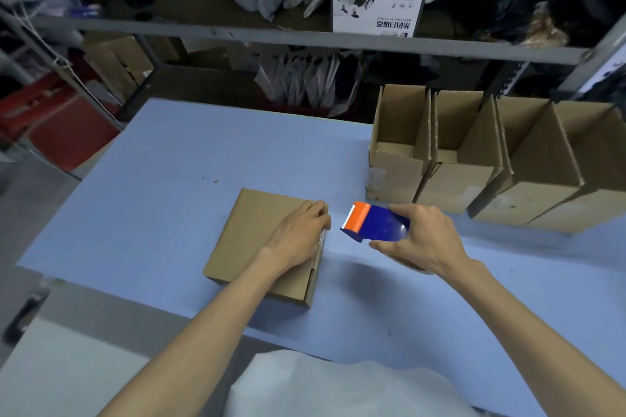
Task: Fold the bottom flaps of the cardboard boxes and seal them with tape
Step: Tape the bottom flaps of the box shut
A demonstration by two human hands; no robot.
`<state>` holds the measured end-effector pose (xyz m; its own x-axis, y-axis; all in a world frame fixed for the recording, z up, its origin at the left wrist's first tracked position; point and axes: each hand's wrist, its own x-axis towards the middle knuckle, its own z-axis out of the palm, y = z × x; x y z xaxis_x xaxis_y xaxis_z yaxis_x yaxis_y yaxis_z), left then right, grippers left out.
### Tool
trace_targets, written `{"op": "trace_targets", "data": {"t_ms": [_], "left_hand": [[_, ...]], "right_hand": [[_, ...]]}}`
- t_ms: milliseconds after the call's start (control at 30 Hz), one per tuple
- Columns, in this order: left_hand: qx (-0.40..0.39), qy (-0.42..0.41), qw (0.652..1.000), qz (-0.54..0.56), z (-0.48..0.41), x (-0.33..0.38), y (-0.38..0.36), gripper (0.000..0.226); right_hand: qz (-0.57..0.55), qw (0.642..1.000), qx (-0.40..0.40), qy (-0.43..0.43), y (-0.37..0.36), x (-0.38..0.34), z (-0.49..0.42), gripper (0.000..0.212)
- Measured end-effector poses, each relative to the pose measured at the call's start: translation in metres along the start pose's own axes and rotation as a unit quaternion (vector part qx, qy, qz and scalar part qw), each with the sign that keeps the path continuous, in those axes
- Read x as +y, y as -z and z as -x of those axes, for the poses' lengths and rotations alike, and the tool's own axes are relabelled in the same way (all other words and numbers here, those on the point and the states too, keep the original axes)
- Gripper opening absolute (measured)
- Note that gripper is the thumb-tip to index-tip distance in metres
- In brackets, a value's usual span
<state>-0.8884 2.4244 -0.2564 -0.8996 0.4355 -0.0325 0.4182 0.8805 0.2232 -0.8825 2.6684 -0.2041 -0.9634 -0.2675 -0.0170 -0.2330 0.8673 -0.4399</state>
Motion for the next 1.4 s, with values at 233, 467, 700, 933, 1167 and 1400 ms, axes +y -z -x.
{"op": "trace_targets", "data": {"t_ms": [233,467,700,933,1167,1400], "left_hand": [[-0.022,0.008,1.000,-0.009,-0.004,0.000,-0.004,0.036],[0.073,0.263,0.841,0.467,-0.011,0.025,0.022,0.026],[-0.036,0.281,0.699,0.657,-0.010,0.029,0.035,0.040],[-0.025,0.264,0.596,0.758,-0.008,0.027,0.041,0.023],[-0.048,0.271,0.577,0.769,-0.007,0.027,0.048,0.021],[-0.062,0.278,0.598,0.749,0.004,0.011,0.056,0.021]], "right_hand": [[-0.024,1.000,-0.018,-0.010,0.000,0.001,0.005,0.064],[-0.064,0.997,0.013,0.041,0.002,0.003,0.006,0.057],[-0.124,0.989,0.031,0.073,0.004,-0.003,0.001,0.064],[-0.228,0.970,0.063,0.055,0.010,-0.011,0.003,0.067],[-0.264,0.960,0.059,0.075,0.015,-0.020,0.003,0.068],[-0.255,0.960,0.048,0.104,0.016,-0.015,0.004,0.070]]}}
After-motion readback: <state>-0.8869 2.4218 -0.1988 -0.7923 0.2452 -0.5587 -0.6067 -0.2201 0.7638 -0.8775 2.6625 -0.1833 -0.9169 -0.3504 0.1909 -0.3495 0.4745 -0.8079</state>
